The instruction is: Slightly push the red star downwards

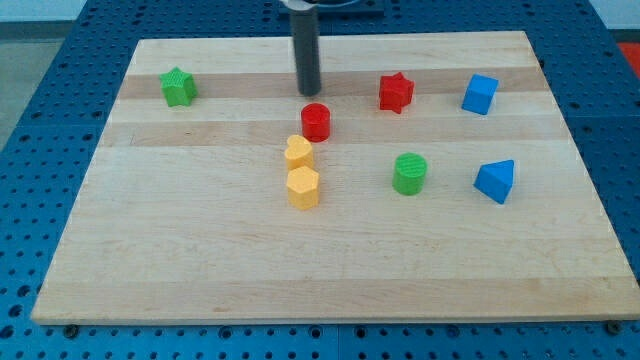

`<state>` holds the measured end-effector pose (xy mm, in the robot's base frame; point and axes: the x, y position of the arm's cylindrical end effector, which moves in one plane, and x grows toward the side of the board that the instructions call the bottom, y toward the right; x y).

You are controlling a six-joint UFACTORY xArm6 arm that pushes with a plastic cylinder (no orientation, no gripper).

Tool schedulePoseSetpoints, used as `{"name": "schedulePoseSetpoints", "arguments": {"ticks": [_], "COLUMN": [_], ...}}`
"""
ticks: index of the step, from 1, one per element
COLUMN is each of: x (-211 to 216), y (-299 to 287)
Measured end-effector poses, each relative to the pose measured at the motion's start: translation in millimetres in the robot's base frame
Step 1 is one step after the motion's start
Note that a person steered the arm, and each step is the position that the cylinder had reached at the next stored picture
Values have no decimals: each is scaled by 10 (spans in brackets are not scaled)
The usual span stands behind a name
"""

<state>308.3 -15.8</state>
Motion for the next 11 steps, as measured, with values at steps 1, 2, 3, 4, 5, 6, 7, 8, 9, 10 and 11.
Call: {"name": "schedulePoseSetpoints", "arguments": {"ticks": [1,2,3,4,5,6,7,8,9,10,11], "x": [237,464,550,209,-353,-620,-583,-351,240,871,944], "y": [131,34,-151,-252,-219,345,1053,1340,1376,1038,1061]}}
